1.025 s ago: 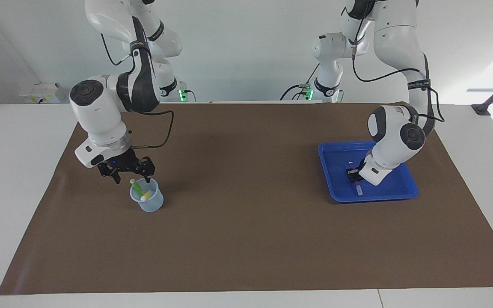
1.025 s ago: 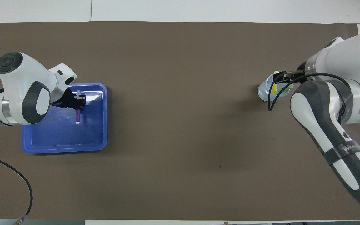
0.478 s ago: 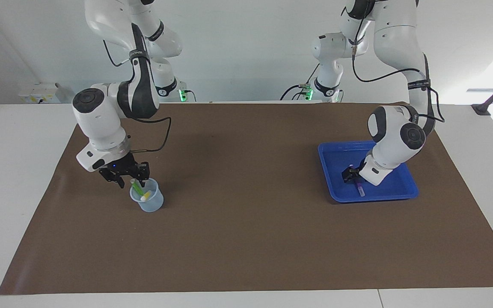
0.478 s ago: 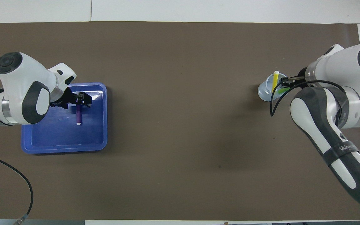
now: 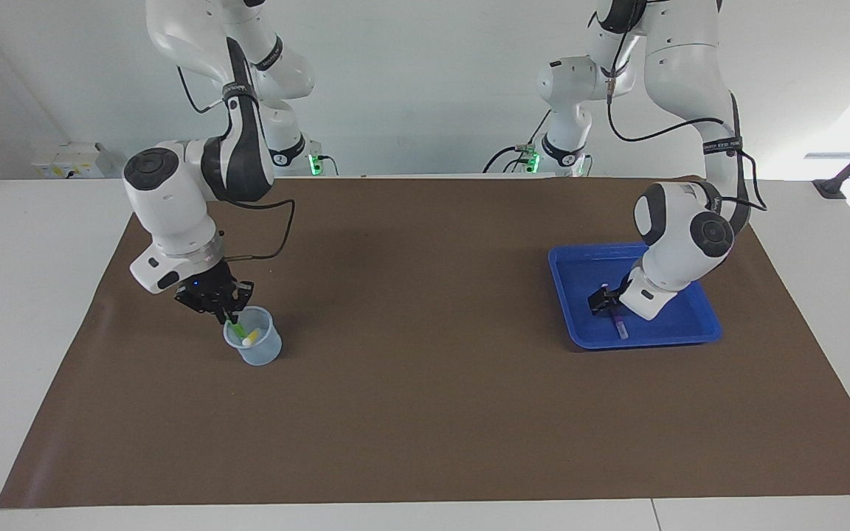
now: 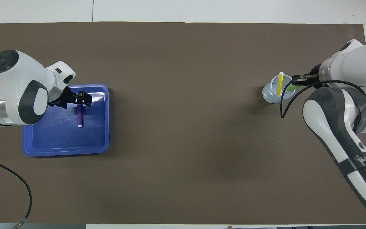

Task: Right arm passes pens to left for tray arrangement
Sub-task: 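Grasp the green pen in the cup with the right gripper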

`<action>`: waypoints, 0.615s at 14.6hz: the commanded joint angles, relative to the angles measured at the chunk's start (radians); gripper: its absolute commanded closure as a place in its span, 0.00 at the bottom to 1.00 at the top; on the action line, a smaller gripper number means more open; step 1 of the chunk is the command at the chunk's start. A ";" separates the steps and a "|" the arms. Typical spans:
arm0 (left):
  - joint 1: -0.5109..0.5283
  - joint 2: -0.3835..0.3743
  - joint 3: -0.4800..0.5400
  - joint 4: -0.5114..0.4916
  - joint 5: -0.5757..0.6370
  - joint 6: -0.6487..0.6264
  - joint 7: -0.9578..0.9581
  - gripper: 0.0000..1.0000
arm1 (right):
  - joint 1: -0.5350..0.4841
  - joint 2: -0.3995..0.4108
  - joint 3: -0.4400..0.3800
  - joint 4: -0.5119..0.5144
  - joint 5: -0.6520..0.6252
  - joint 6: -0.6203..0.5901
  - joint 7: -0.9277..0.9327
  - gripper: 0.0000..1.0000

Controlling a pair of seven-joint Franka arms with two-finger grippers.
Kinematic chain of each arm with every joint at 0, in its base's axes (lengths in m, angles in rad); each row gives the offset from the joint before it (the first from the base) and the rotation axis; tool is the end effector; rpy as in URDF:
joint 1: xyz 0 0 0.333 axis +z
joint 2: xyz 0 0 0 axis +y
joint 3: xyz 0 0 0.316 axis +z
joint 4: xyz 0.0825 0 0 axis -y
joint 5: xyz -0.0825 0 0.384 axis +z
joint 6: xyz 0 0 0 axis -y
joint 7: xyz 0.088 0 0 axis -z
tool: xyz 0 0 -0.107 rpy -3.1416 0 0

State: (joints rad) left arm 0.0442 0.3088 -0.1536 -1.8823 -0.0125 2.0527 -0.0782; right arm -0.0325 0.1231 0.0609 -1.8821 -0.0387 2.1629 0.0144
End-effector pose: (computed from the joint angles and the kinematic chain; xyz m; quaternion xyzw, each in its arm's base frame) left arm 0.6042 -0.0625 0.3369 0.9973 -0.0103 -0.0698 0.0223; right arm 0.6073 0.0145 0.4580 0.9967 0.0160 0.0792 0.0115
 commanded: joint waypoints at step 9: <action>-0.007 -0.129 -0.050 0.350 -0.226 -0.448 -0.375 0.00 | -0.004 -0.155 0.132 0.086 0.308 -0.239 0.322 1.00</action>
State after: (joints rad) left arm 0.0333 0.2112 -0.2007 -1.5419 -0.1680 1.6256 -0.3462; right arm -0.0312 -0.0393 0.1378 -1.8075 0.2108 1.9102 0.1895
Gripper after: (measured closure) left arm 0.000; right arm 0.828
